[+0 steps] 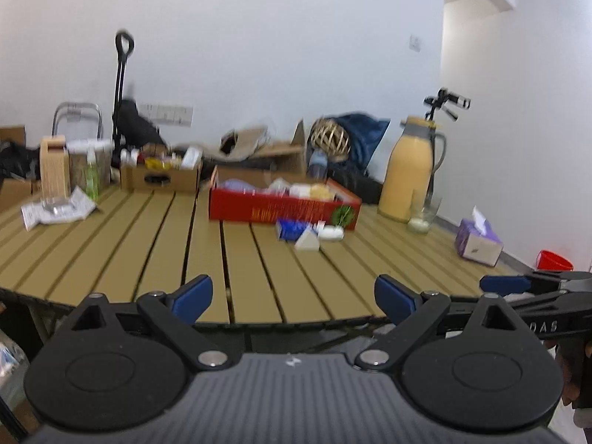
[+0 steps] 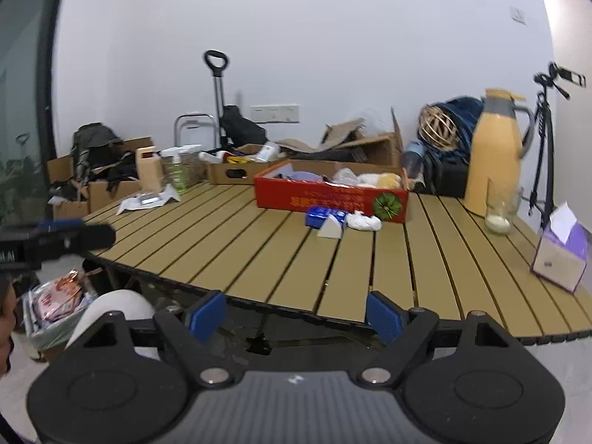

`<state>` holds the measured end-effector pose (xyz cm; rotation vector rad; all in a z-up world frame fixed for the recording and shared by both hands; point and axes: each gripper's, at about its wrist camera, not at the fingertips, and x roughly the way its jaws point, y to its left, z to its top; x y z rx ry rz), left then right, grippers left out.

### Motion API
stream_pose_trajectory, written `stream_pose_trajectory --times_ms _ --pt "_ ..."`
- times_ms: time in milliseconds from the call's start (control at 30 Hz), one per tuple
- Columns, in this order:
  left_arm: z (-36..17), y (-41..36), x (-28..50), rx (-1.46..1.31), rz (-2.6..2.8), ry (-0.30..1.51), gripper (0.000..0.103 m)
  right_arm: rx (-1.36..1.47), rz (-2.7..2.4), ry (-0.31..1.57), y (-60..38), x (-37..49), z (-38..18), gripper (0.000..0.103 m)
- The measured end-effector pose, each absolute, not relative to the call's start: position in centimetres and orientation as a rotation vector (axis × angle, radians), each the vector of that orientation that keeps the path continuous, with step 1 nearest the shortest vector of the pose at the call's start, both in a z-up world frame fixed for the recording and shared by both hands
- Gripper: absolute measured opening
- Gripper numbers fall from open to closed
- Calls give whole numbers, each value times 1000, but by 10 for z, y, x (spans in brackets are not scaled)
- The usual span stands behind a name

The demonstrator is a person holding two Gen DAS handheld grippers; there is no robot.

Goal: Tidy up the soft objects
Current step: 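Withdraw both grippers and move them to the white tissues, then grasp the folded white tissue with the left gripper while the right gripper grasps the crumpled tissue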

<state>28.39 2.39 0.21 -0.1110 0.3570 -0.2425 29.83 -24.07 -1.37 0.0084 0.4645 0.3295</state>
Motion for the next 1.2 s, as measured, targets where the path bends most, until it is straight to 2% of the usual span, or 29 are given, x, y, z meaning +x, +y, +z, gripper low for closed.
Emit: stream_pose_trajectory --times_ms 167,233,300,433,533,600,667,767,800,900,1100,1133,1200 --pt "-16 13 350 -122 -244 426 95 33 268 498 -248 351 -32 81" --pt "-20 3 386 -110 -265 450 91 41 255 500 -253 375 -33 81" --pt "-23 -10 424 -105 -289 496 76 43 244 495 -257 403 -33 81" --pt "-27 -41 498 -77 -348 513 73 52 247 499 -266 470 -31 78" --pt "-40 -70 560 -16 -344 554 65 57 260 527 -270 529 -35 73" --pt "-52 -81 592 0 -337 602 51 49 255 558 -270 570 -42 68" --pt "-61 -84 615 -23 -341 649 47 48 261 585 -270 605 -49 63" --pt "-68 -85 633 -46 -352 673 41 59 294 616 -268 639 -61 62" --pt "-69 -86 636 -48 -358 675 34 61 297 626 -266 648 -65 62" --pt "-72 -87 640 -52 -365 660 29 65 323 651 -257 667 -79 60" --pt "-69 -83 635 -79 -377 649 24 94 357 677 -249 676 -94 36" --pt "-66 -81 632 -85 -383 641 24 85 359 675 -249 675 -94 27" --pt "-60 -76 621 -92 -380 624 24 89 372 677 -249 672 -94 17"
